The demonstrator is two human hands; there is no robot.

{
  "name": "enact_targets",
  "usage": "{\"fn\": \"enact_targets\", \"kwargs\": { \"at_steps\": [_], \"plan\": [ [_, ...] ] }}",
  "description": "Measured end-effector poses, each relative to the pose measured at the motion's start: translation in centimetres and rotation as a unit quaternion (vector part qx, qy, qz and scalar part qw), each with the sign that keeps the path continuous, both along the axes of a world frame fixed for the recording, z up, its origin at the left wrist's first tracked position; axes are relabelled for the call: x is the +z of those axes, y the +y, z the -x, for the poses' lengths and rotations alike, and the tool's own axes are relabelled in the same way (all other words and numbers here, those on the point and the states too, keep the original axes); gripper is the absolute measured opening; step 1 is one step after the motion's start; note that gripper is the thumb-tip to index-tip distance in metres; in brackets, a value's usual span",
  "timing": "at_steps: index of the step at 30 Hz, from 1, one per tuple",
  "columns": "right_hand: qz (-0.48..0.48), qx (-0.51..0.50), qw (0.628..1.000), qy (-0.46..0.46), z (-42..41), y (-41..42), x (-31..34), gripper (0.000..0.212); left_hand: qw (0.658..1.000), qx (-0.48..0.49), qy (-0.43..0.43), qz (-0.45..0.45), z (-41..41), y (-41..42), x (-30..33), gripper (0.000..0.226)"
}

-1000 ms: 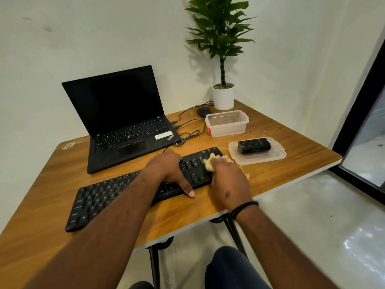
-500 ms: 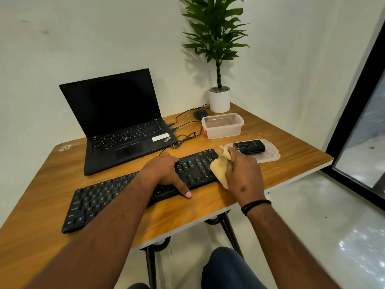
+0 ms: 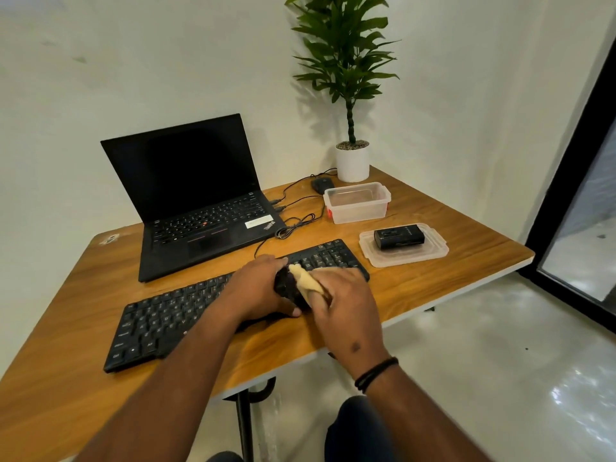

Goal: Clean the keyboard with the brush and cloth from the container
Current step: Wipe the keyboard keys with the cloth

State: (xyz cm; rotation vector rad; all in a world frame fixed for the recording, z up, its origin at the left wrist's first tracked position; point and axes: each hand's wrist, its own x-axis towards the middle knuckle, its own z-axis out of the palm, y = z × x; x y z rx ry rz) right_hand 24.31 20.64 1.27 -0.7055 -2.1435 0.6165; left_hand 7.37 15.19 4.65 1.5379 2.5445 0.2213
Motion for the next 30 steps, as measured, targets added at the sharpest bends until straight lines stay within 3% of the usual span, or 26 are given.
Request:
{"fn": "enact_targets", "kwargs": {
  "at_steps": [3,5,6,7,10,12,13,16,18,22,25,26,28,30],
  "plan": [
    [0.067,-0.019,0.996,0.053,0.1,2.2,1.0,0.021,0.978,0.047,-0.053,-0.196,-2.2,-1.8,-0.5,0.049],
    [0.096,-0.036,0.99,0.098,0.2,3.2,1.8,0.02,0.928,0.102,-0.121,-0.337,-4.5,-2.8,-0.3,0.021],
    [0.09,-0.054,0.987,0.118,0.2,3.6,2.1,0.019,0.895,0.134,-0.193,-0.379,-5.6,-3.2,-0.1,0.016],
    [0.069,-0.072,0.986,0.137,0.2,3.6,2.4,0.018,0.855,0.161,-0.293,-0.396,-6.5,-3.5,0.0,0.024],
    [-0.005,-0.076,0.987,0.139,0.7,2.5,2.5,0.023,0.723,0.175,-0.58,-0.334,-8.2,-3.5,0.5,0.059],
    [-0.061,-0.008,0.995,0.075,1.0,0.8,1.6,0.024,0.639,0.157,-0.667,-0.349,-8.4,-3.1,0.5,0.06],
    [-0.081,0.044,0.995,0.039,1.0,0.1,0.9,0.025,0.614,0.168,-0.673,-0.377,-8.2,-2.8,0.3,0.052],
    [-0.043,0.15,0.987,0.037,0.2,-0.8,-1.3,0.03,0.621,0.257,-0.613,-0.416,-7.3,-2.3,-0.5,0.025],
    [0.037,0.106,0.987,0.115,-0.3,-0.6,-1.6,0.028,0.612,0.279,-0.607,-0.423,-6.8,-2.6,-0.9,0.021],
    [0.21,-0.036,0.958,0.193,-0.6,0.9,-0.4,0.013,0.551,0.271,-0.646,-0.453,-6.4,-3.0,-0.7,0.025],
    [0.325,-0.004,0.933,0.156,-0.6,1.9,0.4,0.024,0.492,0.225,-0.709,-0.453,-6.6,-2.8,-0.2,0.038],
    [0.396,0.03,0.904,0.16,-0.5,2.2,0.5,0.03,0.477,0.204,-0.729,-0.447,-6.6,-2.7,-0.1,0.043],
    [0.555,0.123,0.798,0.2,-0.6,2.6,0.8,0.04,0.478,0.161,-0.751,-0.427,-6.6,-2.3,0.3,0.05],
    [0.645,0.207,0.69,0.255,-1.1,3.3,1.0,0.046,0.537,0.151,-0.724,-0.406,-6.7,-1.8,0.5,0.053]
  ]
}}
